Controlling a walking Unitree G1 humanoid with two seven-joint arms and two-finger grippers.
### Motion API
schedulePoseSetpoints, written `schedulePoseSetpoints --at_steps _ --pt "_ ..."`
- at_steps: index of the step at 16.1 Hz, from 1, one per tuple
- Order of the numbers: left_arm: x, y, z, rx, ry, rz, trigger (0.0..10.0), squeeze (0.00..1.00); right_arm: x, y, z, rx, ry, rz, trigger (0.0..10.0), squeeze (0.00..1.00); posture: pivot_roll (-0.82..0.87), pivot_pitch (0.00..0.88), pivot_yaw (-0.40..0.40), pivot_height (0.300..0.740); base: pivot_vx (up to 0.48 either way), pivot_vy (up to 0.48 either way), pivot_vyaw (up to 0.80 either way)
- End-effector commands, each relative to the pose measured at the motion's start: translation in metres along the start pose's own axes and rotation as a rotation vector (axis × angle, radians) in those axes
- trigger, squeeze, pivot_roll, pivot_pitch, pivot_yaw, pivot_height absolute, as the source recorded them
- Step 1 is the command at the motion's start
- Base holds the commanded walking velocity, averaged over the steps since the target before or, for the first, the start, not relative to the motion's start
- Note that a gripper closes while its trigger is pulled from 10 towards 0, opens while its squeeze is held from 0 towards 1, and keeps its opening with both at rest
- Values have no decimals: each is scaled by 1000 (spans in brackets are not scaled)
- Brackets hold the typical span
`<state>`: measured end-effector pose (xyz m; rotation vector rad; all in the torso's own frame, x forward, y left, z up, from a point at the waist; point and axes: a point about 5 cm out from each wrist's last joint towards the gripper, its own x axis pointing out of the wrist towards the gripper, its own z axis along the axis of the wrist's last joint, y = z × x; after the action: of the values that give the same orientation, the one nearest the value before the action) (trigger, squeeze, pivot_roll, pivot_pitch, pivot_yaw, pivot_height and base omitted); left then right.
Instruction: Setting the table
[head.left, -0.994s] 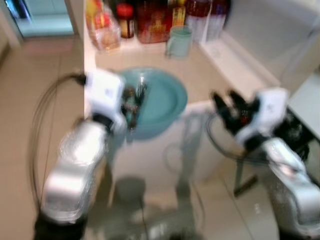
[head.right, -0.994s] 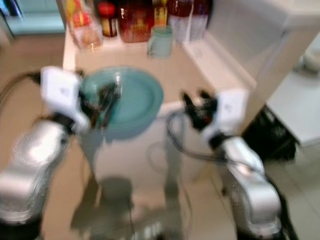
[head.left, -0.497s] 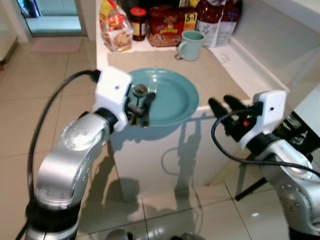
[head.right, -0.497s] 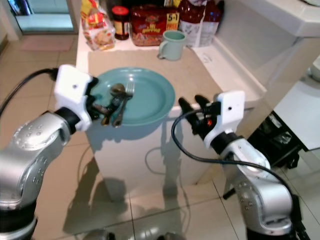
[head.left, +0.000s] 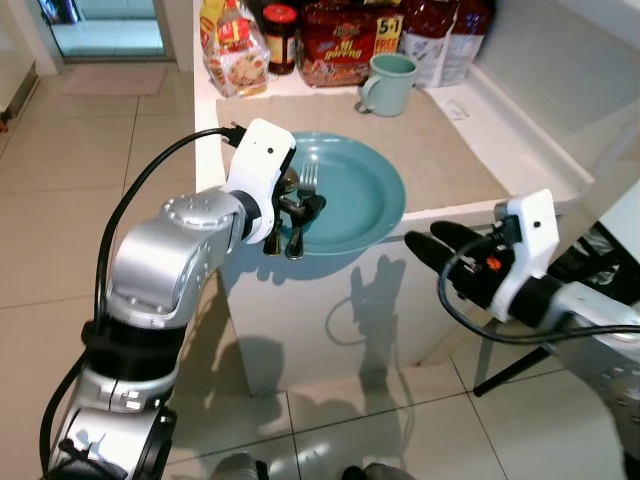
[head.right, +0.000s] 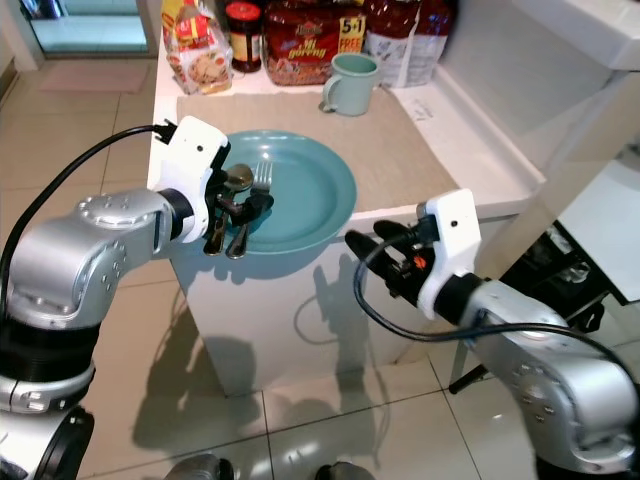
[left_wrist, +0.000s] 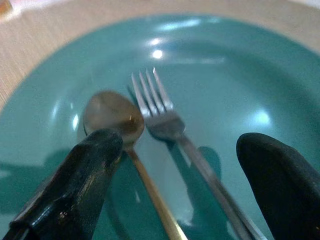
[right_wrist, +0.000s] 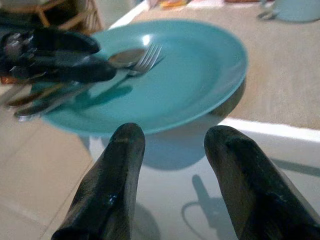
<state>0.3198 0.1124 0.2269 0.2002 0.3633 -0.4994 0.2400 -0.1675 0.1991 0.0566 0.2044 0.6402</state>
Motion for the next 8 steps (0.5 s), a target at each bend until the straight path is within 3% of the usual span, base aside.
schedulePoseSetpoints --at_steps 1,8 --pt "-1 1 2 -1 21 -4 10000 0 -8 0 2 -13 11 18 10000 0 42 68 -76 740 0 0 0" --pt "-1 8 3 -36 43 20 10000 0 -23 -7 13 -86 53 94 10000 0 36 73 -83 740 0 0 0"
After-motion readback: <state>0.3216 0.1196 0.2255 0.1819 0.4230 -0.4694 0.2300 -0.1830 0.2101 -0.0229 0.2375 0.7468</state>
